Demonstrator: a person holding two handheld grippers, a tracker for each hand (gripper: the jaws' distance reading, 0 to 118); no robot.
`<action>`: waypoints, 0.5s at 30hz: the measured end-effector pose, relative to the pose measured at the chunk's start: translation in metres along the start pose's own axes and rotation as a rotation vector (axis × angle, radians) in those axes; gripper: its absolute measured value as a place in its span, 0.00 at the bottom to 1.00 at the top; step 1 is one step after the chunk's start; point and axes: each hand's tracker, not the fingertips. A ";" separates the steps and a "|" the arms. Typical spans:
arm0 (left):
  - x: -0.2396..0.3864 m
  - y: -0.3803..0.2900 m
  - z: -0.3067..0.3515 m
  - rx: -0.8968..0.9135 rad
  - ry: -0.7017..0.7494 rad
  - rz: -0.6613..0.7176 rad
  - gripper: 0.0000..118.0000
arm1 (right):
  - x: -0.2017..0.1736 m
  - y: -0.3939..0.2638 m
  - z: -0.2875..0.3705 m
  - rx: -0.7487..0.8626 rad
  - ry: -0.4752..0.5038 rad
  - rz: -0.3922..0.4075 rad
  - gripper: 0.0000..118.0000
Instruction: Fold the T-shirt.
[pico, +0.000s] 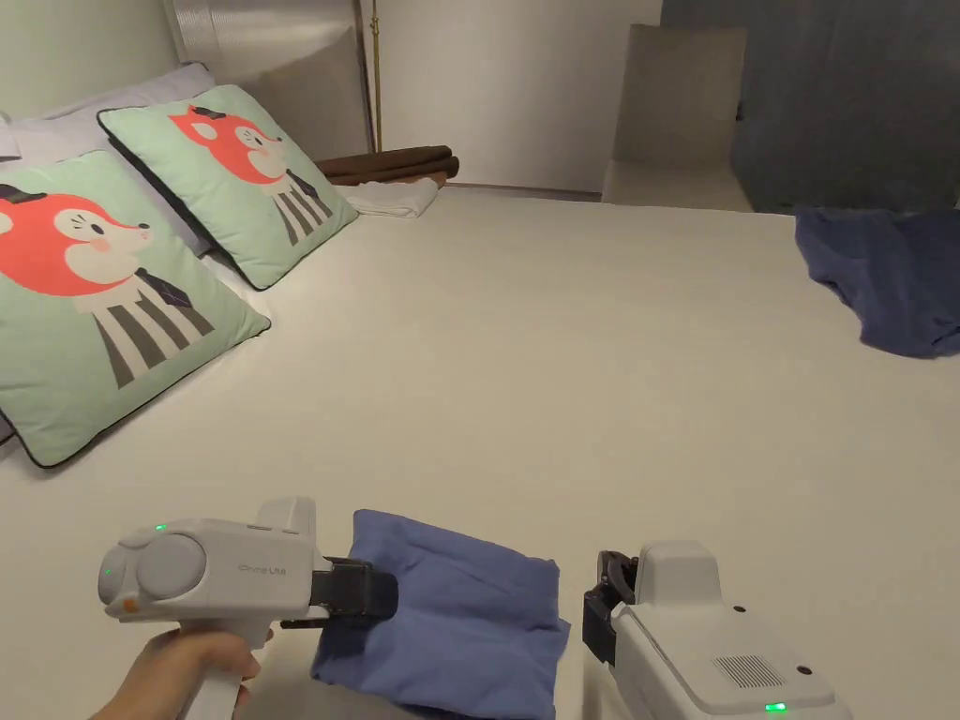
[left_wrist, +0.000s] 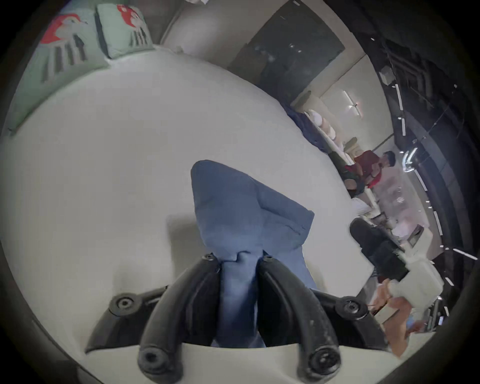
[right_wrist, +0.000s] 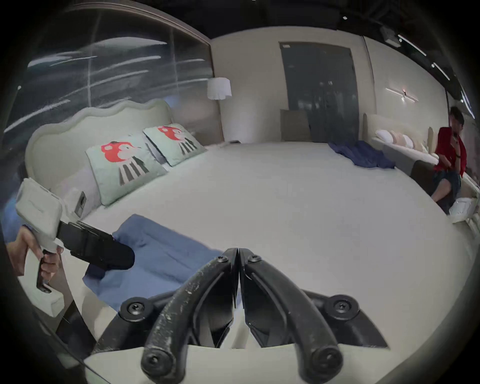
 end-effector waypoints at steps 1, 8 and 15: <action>-0.017 0.004 0.013 0.017 0.051 -0.015 0.14 | -0.014 0.006 -0.006 0.016 0.014 0.006 0.00; -0.142 0.031 0.086 0.051 0.317 -0.028 0.14 | -0.096 0.036 -0.048 0.068 0.108 0.045 0.00; -0.233 0.055 0.115 0.001 0.597 -0.037 0.14 | -0.129 0.045 -0.068 0.074 0.154 0.052 0.00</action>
